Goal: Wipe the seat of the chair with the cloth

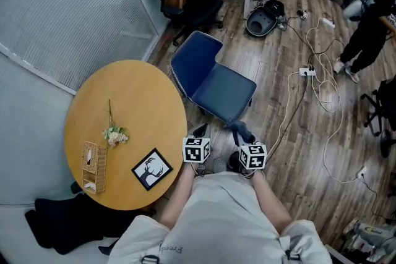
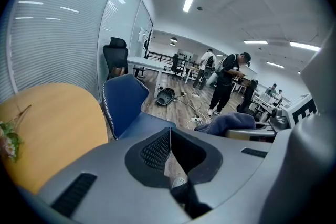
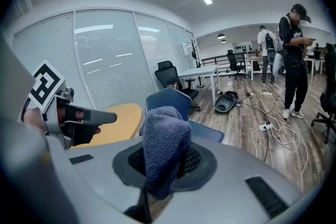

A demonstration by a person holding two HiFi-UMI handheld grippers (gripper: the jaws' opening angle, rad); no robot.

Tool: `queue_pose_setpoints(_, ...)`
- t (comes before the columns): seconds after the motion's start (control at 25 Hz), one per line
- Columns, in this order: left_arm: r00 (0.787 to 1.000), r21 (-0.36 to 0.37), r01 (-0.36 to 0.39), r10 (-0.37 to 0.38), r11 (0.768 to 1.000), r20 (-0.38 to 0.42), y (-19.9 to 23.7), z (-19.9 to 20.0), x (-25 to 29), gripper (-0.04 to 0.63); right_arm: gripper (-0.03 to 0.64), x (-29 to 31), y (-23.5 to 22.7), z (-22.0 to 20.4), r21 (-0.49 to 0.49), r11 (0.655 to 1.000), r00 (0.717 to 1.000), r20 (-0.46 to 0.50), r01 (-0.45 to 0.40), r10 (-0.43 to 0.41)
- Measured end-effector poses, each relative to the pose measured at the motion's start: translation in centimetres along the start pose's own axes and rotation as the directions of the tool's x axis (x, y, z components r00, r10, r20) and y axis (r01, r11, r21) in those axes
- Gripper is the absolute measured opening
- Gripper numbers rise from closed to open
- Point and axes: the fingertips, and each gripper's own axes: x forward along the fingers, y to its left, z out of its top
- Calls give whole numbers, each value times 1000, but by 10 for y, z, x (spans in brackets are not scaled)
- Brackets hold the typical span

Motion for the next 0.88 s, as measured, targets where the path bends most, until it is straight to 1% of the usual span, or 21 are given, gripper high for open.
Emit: queue_pose_setpoints(0.88,1000,-18,-12,12,1000,5,9,-3,-4,28,58,0,-4,-2,28,1000,1000,9,10,-11)
